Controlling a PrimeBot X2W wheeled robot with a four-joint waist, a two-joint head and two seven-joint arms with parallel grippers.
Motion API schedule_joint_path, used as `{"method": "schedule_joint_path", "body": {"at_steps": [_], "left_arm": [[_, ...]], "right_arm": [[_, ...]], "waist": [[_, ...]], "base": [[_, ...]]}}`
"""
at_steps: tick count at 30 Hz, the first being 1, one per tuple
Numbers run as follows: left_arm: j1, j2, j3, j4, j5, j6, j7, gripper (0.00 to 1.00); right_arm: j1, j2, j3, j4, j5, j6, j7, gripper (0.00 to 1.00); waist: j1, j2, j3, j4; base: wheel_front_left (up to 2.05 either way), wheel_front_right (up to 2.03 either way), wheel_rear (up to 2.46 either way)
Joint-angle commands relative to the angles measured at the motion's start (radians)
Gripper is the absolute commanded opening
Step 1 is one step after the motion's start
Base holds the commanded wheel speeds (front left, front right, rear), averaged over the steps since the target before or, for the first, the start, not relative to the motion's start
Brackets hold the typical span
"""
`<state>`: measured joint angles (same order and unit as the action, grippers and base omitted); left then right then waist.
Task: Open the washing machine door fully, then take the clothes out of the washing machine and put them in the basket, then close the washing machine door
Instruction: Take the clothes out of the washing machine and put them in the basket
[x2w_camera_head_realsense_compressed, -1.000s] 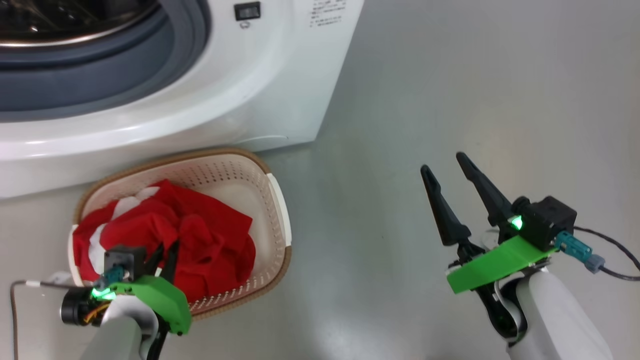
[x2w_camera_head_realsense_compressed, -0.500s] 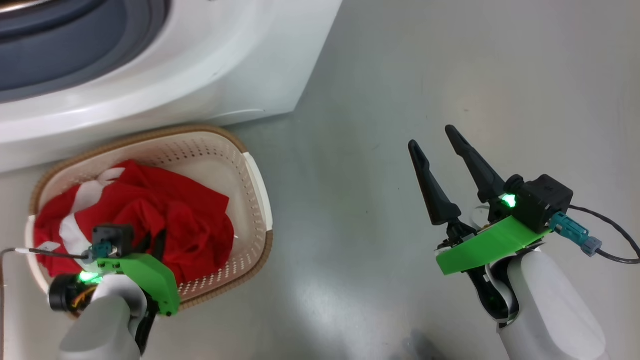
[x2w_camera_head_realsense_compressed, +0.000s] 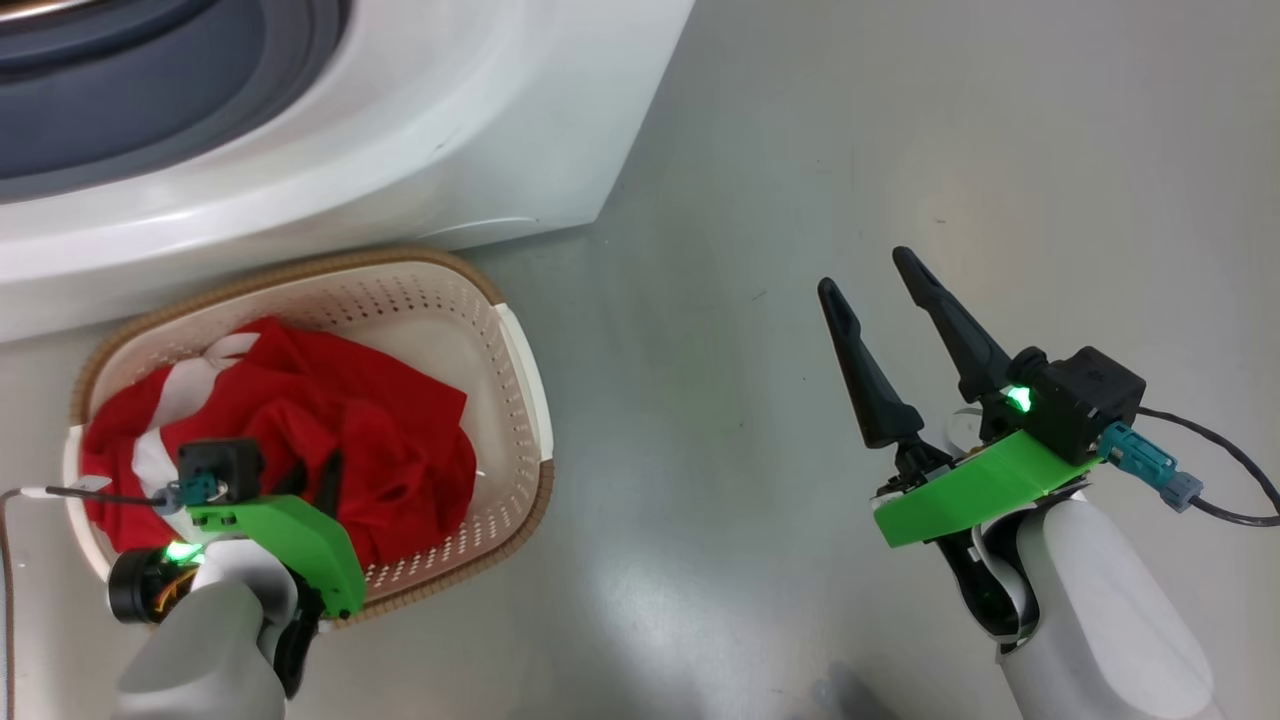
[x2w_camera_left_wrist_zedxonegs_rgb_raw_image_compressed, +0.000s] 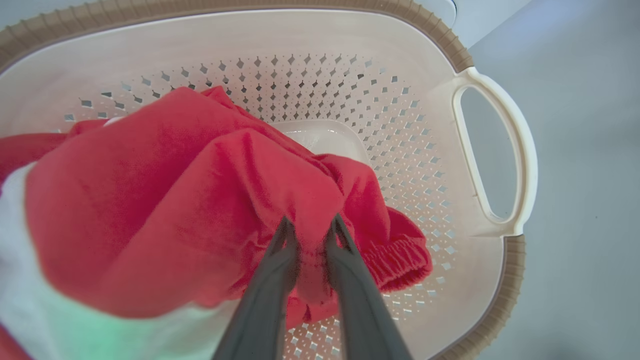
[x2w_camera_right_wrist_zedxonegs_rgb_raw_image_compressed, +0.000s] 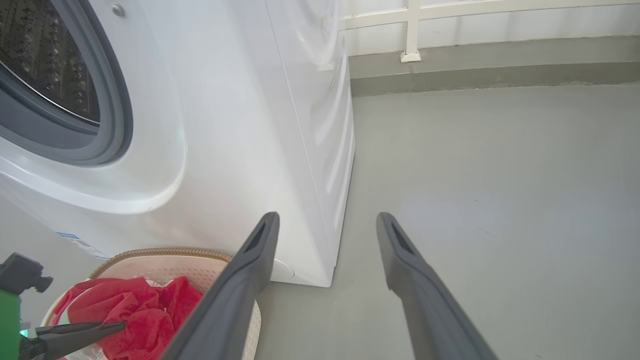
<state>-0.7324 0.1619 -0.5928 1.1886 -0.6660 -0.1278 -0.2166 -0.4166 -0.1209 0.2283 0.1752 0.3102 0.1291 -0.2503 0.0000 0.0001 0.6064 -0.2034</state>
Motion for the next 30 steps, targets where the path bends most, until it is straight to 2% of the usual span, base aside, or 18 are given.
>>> {"method": "schedule_joint_path", "body": {"at_steps": [1,10,16,22,30], "left_arm": [[0.007,0.038,0.006,-0.015,-0.024,-0.003,-0.006,1.00],[0.035,0.062,-0.069,-0.073,-0.137,-0.003,-0.038,1.00],[0.052,0.081,-0.089,-0.105,-0.168,-0.003,-0.044,1.00],[0.078,0.110,-0.023,-0.184,-0.138,-0.003,-0.045,1.00],[0.152,0.124,0.199,-0.328,0.019,0.006,-0.045,1.00]], "right_arm": [[0.008,0.002,0.015,-0.018,0.000,0.002,-0.011,1.00],[0.033,-0.007,-0.007,-0.009,0.005,0.002,-0.011,1.00],[0.054,-0.015,-0.015,-0.001,0.009,0.002,-0.011,1.00],[0.078,-0.033,-0.018,0.006,0.016,0.002,-0.011,1.00],[0.110,-0.055,-0.018,0.016,0.026,0.002,-0.011,1.00]], "waist": [[0.0000,-0.0001,-0.010,0.009],[0.0000,-0.0001,-0.068,0.042],[0.0000,-0.0001,-0.112,0.064],[0.0000,-0.0001,-0.158,0.088],[0.0000,-0.0001,-0.234,0.106]], "base": [[0.00,0.00,0.00],[0.00,0.00,0.00],[0.00,0.00,0.00],[0.00,0.00,0.00],[0.00,0.00,0.00]]}}
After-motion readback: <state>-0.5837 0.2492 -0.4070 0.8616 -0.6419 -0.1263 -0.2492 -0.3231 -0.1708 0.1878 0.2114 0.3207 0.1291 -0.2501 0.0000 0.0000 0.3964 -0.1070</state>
